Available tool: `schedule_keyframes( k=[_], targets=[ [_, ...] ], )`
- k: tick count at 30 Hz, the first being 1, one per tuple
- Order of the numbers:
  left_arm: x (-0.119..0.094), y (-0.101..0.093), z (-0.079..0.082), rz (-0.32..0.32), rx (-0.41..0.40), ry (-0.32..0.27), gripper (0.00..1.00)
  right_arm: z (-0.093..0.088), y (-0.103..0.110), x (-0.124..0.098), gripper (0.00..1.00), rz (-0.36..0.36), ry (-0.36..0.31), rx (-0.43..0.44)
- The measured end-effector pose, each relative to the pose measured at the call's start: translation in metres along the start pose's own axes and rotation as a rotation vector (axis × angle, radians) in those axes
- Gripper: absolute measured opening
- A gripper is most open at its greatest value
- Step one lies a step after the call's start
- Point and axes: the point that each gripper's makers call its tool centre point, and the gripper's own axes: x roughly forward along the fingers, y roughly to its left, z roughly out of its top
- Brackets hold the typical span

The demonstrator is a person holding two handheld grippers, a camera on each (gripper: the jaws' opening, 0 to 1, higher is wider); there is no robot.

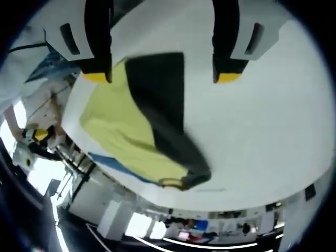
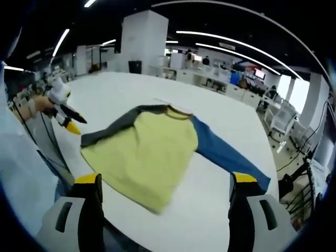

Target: Fold the garment on the visible template until the final outline fits inside the template.

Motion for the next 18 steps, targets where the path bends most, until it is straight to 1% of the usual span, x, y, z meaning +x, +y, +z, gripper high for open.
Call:
schedule_keyframes(
  k=[11, 13, 15, 18],
  targets=[
    [0.001, 0.007, -0.003, 0.021, 0.007, 0.007, 0.73, 0.001, 0.001, -0.001, 1.0, 0.0, -0.001, 0.003],
    [0.001, 0.011, -0.002, 0.034, -0.009, 0.002, 0.73, 0.001, 0.001, -0.001, 1.0, -0.004, -0.001, 0.003],
    [0.002, 0.015, -0.005, 0.051, -0.011, 0.012, 0.73, 0.001, 0.0, -0.002, 1.0, -0.006, -0.001, 0.002],
    [0.002, 0.014, -0.007, 0.049, -0.005, 0.018, 0.72, 0.001, 0.0, -0.004, 1.0, -0.011, 0.0, 0.001]
  ],
)
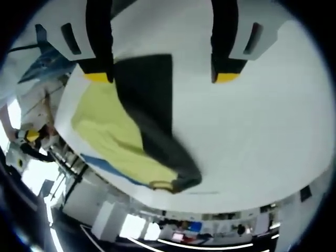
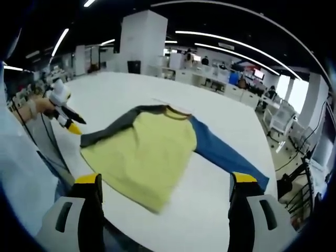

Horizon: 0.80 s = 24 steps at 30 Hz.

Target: Fold the garment on the visible template until the final outline fits inside the template.

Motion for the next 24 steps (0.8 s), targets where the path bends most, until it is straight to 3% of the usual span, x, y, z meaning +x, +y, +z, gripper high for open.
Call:
schedule_keyframes(
  k=[12, 24],
  targets=[
    [0.0009, 0.0053, -0.0049, 0.025, 0.006, 0.013, 0.69, 0.0018, -0.0012, -0.0002, 1.0, -0.002, -0.001, -0.001],
    [0.0043, 0.0059, -0.0076, 0.011, 0.003, 0.021, 0.56, 0.0052, -0.0014, 0.0023, 1.0, 0.003, -0.005, -0.01]
  ],
)
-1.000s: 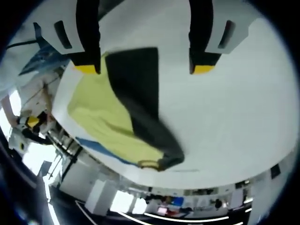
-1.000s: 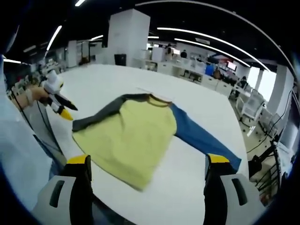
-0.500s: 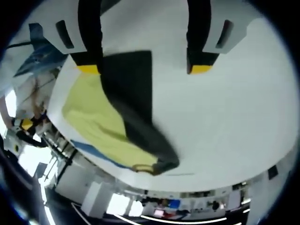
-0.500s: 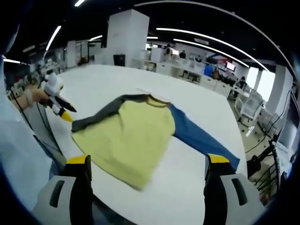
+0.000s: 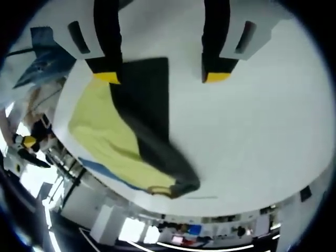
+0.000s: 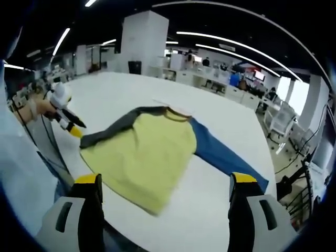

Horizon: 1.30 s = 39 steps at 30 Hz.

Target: Fold the garment on the visible template until the final outline fits inside the template.

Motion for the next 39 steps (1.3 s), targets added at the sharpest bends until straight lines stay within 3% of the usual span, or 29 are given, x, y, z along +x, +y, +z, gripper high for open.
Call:
schedule_keyframes(
  k=[7, 26, 31, 39],
  targets=[
    [0.004, 0.001, -0.007, 0.0, 0.02, 0.037, 0.51, 0.0, 0.0, 0.001, 1.0, 0.001, 0.0, -0.001],
    [0.012, 0.006, -0.008, 0.044, 0.113, 0.069, 0.34, -0.003, -0.001, -0.002, 0.97, -0.008, -0.009, 0.019],
    [0.013, -0.002, -0.011, 0.034, 0.146, 0.093, 0.3, -0.001, -0.002, -0.001, 0.99, -0.02, -0.019, 0.027],
    [0.015, 0.002, -0.012, 0.026, 0.17, 0.118, 0.25, -0.001, -0.003, -0.005, 1.0, -0.025, -0.028, 0.025]
  ],
)
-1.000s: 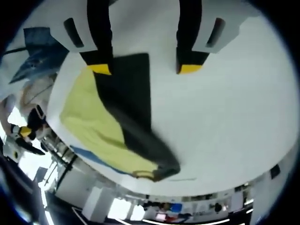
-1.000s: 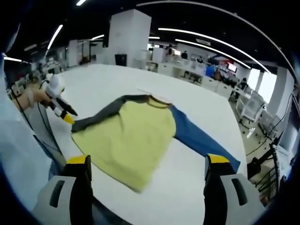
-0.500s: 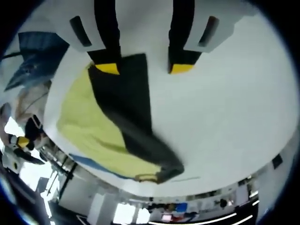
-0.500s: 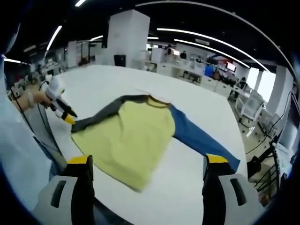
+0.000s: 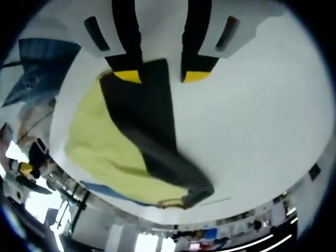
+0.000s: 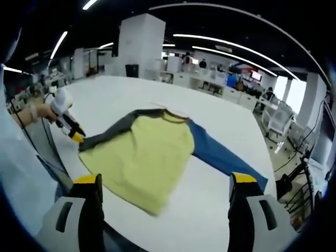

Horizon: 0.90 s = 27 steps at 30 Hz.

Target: Fold the garment on the visible template until the final outline fits inside the template.

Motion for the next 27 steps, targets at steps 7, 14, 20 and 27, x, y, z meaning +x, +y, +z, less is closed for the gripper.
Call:
schedule_keyframes(
  k=[7, 14, 20, 27],
  targets=[
    [0.001, 0.0, 0.0, 0.014, 0.048, 0.028, 0.22, -0.001, 0.001, -0.003, 0.99, -0.012, -0.005, 0.002],
    [0.001, 0.0, -0.001, 0.024, 0.084, 0.054, 0.22, -0.003, -0.003, -0.007, 0.99, -0.024, -0.012, 0.015],
    [0.001, 0.0, -0.002, 0.028, 0.106, 0.07, 0.22, -0.003, -0.002, -0.009, 0.98, -0.029, -0.02, 0.019],
    [0.002, 0.0, -0.002, 0.024, 0.124, 0.086, 0.2, -0.002, -0.001, -0.011, 0.97, -0.028, -0.023, 0.017]
  ],
)
